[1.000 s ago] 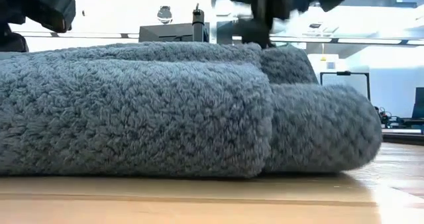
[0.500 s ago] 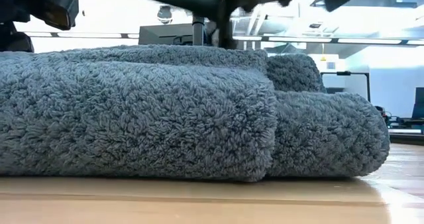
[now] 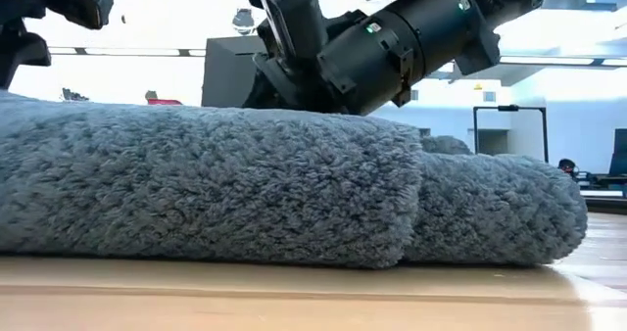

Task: Roll towel
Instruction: Roll the black towel

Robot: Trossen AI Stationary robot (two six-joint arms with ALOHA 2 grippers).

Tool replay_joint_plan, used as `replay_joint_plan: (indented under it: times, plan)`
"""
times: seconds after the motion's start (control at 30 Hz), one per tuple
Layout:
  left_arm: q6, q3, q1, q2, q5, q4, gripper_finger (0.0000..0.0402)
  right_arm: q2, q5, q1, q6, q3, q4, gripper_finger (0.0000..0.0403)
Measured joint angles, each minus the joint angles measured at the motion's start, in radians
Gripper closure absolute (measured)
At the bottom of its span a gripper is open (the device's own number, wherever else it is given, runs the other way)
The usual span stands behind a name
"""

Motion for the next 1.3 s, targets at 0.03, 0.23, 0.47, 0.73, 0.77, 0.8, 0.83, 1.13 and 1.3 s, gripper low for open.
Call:
replay_joint_plan:
  times: [0.03, 0.23, 0.47, 0.73, 0.77, 0.8, 0.83, 1.13, 1.3]
  plan:
    - [0.000, 0.013, -0.001, -0.011, -0.025, -0.017, 0.0275, 0.001, 0.000, 0.000, 0.000, 0.000, -0.002, 0.0403]
    - [0.025, 0.053, -0.005, -0.096, -0.203, -0.011, 0.0275, -0.034, -0.005, -0.014, -0.011, 0.004, 0.003, 0.0403]
    - [0.099, 0.053, 0.004, -0.106, -0.281, 0.135, 0.0275, -0.117, -0.007, -0.056, -0.005, 0.089, 0.020, 0.0403]
    - [0.258, 0.057, 0.067, -0.098, -0.201, 0.142, 0.0269, -0.132, -0.152, -0.120, -0.248, 0.250, -0.192, 0.0371]
    - [0.279, 0.067, 0.068, -0.098, -0.166, 0.132, 0.0265, -0.135, -0.160, -0.115, -0.307, 0.296, -0.277, 0.0357]
    - [0.298, 0.081, 0.068, -0.098, -0.132, 0.128, 0.0261, -0.143, -0.164, -0.106, -0.371, 0.345, -0.375, 0.0343]
    - [0.312, 0.096, 0.067, -0.094, -0.099, 0.129, 0.0256, -0.151, -0.166, -0.093, -0.432, 0.392, -0.493, 0.0328]
    - [0.423, 0.384, -0.090, 0.166, -0.069, -0.085, 0.0233, -0.156, -0.022, 0.063, -0.511, 0.615, -1.074, 0.0188]
    - [0.423, 0.638, -0.189, 0.418, -0.172, -0.261, 0.0233, -0.147, 0.107, 0.212, -0.324, 0.616, -1.210, 0.0143]
